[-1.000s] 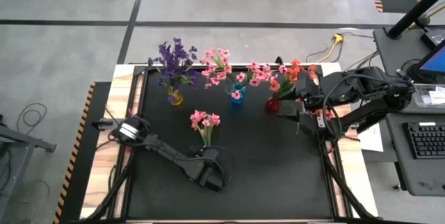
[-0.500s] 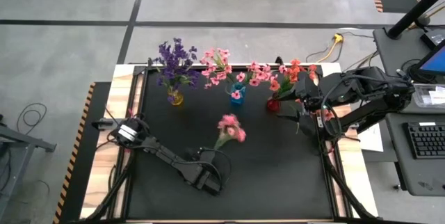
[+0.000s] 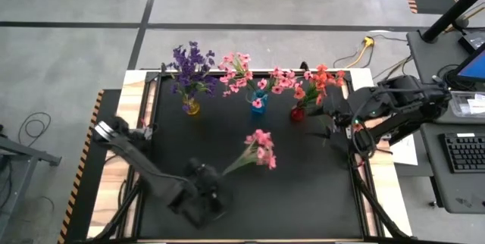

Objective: Sort flowers into vase by color
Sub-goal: Put the pink flower into the blue vase

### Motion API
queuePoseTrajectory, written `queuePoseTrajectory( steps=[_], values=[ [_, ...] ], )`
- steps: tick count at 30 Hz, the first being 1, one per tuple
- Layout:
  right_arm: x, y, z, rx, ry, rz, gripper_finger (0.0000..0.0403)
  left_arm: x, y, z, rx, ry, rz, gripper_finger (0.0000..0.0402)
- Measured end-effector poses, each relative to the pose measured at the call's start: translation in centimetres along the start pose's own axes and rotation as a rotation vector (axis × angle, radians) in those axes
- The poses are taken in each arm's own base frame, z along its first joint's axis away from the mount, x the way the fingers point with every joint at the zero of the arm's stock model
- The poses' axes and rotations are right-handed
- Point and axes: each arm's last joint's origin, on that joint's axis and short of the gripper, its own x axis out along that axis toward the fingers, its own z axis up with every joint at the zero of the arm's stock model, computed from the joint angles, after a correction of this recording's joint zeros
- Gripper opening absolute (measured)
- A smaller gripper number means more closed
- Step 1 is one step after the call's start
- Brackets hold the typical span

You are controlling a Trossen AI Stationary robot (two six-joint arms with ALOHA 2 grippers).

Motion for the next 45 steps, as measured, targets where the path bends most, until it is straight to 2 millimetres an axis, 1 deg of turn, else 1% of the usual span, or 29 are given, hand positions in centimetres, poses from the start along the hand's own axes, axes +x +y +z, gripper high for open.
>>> queuePoseTrajectory(
  steps=[2, 4, 6, 9, 14, 16, 18, 21, 24, 27, 29, 32, 34, 38, 41, 45],
  values=[
    [0.0, 0.6, -0.2, -0.022, 0.003, 0.023, 0.0265, -2.0, 0.2, 0.2, 0.041, -0.103, -0.063, 0.0],
    [0.3, 1.3, -0.5, -0.045, -0.004, 0.037, 0.0263, -3.4, 0.4, 0.3, 0.092, -0.201, -0.104, 0.0],
    [0.8, 2.2, -0.8, -0.072, -0.009, 0.043, 0.0261, -4.2, 0.7, 0.6, 0.12, -0.294, -0.126, 0.0],
    [1.9, 3.6, -1.5, -0.114, -0.008, 0.051, 0.0261, -4.5, 1.2, 1.0, 0.205, -0.378, -0.142, 0.0],
    [3.7, 5.4, -3.8, -0.13, 0.011, -0.007, 0.0262, -4.0, 1.8, 1.9, 0.332, -0.548, -0.207, 0.0],
    [4.6, 6.2, -4.8, -0.124, -0.003, -0.029, 0.0262, -3.8, 2.0, 2.4, 0.354, -0.648, -0.287, 0.0],
    [5.5, 7.1, -5.8, -0.129, -0.021, -0.022, 0.0262, -3.3, 2.6, 2.3, 0.381, -0.757, -0.367, 0.0],
    [7.0, 8.3, -7.2, -0.135, -0.058, 0.012, 0.0262, -2.6, 4.0, 2.0, 0.369, -0.903, -0.441, 0.0],
    [8.6, 8.9, -8.3, -0.141, -0.151, -0.053, 0.0263, -2.1, 5.4, 1.8, 0.292, -1.01, -0.484, 0.0],
    [10.4, 9.3, -9.2, -0.16, -0.242, -0.105, 0.0261, -1.8, 6.1, 1.5, 0.294, -1.072, -0.544, 0.0],
    [11.9, 9.8, -9.7, -0.18, -0.313, -0.115, 0.0259, -1.6, 6.2, 1.4, 0.293, -1.096, -0.544, 0.0],
    [14.1, 10.8, -9.7, -0.214, -0.465, -0.11, 0.0258, -1.0, 6.0, 1.6, 0.296, -1.099, -0.527, 0.0],
    [15.2, 11.3, -9.3, -0.23, -0.575, -0.118, 0.0259, -0.6, 5.7, 1.9, 0.299, -1.097, -0.515, 0.0],
    [16.9, 12.5, -8.4, -0.253, -0.76, -0.143, 0.026, 0.1, 4.7, 2.4, 0.293, -1.102, -0.498, 0.0],
    [17.7, 13.3, -7.9, -0.263, -0.832, -0.163, 0.026, 0.9, 3.9, 2.5, 0.305, -1.094, -0.484, 0.0],
    [18.6, 14.1, -6.7, -0.263, -0.848, -0.182, 0.026, 1.6, 2.6, 2.8, 0.305, -1.095, -0.472, 0.0]
  ],
)
